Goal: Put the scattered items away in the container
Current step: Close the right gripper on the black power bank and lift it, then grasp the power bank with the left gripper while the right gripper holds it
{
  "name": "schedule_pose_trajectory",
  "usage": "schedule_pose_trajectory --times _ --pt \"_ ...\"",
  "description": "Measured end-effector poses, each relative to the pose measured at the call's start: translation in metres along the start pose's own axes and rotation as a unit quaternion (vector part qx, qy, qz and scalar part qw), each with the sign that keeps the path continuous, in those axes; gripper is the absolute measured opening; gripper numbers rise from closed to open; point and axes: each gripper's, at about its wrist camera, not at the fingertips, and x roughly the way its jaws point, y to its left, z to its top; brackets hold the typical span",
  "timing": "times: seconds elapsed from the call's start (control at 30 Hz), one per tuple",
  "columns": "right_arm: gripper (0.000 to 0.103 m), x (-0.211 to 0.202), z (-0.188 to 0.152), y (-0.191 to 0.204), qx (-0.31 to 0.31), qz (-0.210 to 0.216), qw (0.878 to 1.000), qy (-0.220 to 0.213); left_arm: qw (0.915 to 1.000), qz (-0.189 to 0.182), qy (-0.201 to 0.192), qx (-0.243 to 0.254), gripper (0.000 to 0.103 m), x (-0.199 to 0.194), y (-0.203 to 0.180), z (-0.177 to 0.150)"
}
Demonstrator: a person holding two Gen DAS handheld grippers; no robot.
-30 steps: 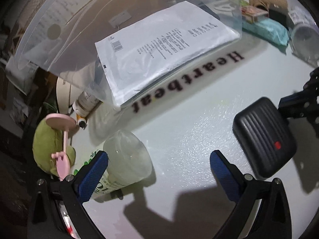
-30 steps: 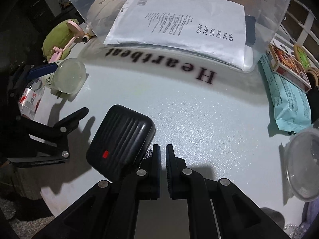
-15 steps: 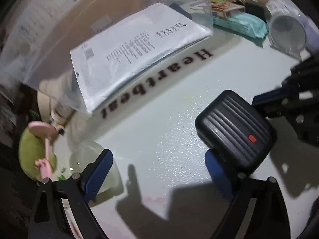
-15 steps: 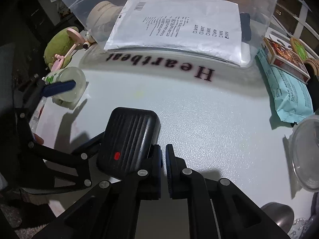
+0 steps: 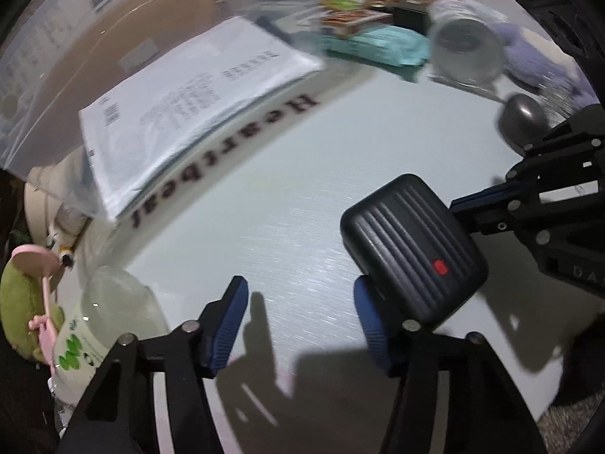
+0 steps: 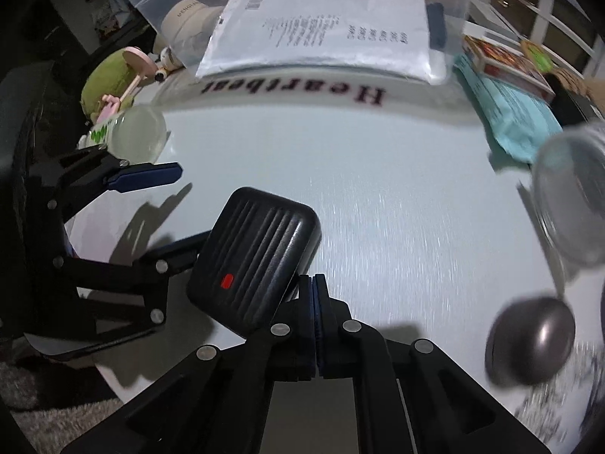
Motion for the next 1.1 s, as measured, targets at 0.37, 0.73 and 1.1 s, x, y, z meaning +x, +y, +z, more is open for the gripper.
schedule_pose_trajectory --times 0.37,0.73,1.1 --pt "0.007 -0.021 -0.057 0.013 0.094 -0.033 0.995 0.001 0.9961 -0.068 -0.011 0.054 0.055 -0.017 -0.029 -0.03" --pt "0.007 -0.035 -0.082 0.002 0.205 -0.029 0.978 -0.009 0.9852 -0.17 -0.016 0.016 0.062 -0.035 -0.011 -0.03" --pt "0.007 -0.021 -0.069 0.034 0.194 0.047 0.98 0.002 0.9826 -0.178 -0.02 0.049 0.081 -0.04 -0.024 -0.044"
